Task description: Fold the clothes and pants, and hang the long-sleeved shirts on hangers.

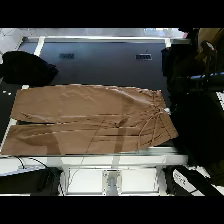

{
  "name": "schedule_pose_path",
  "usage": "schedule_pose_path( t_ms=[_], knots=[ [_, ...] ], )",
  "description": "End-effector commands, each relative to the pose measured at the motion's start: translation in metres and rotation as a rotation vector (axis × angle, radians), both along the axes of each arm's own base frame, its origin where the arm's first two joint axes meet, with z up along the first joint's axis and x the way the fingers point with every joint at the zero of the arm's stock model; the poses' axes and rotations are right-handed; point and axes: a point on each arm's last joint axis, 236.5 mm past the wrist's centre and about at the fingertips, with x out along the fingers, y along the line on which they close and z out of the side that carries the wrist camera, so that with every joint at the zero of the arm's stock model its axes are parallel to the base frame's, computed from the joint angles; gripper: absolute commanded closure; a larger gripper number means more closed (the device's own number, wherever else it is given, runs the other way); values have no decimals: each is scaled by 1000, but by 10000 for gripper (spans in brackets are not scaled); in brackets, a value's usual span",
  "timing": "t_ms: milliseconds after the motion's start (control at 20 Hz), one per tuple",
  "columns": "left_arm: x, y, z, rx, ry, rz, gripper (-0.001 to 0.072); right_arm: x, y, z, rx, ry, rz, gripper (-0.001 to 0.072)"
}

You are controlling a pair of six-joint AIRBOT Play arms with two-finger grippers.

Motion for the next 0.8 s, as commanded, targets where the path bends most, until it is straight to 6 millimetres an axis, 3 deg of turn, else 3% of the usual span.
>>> schedule_pose_path(
  t_ms=[0, 150, 350, 550, 750],
  knots=[
    [-67, -33, -47, -124, 68, 62, 99, -9, -10, -2, -27, -42, -38, 321],
    [-97, -44, -75, -215, 146, 54, 99, -4, -10, 2, -24, -64, -47, 321],
    [-100, -34, -84, -160, 179, 46, 99, -4, -9, 2, -6, -59, -60, 321],
    [-78, -18, -78, -112, 102, 83, 101, -4, -5, 4, 24, -55, -69, 321],
    [-65, -28, -74, -135, 84, 39, 108, -4, -5, 4, 26, -54, -71, 321]
  ],
)
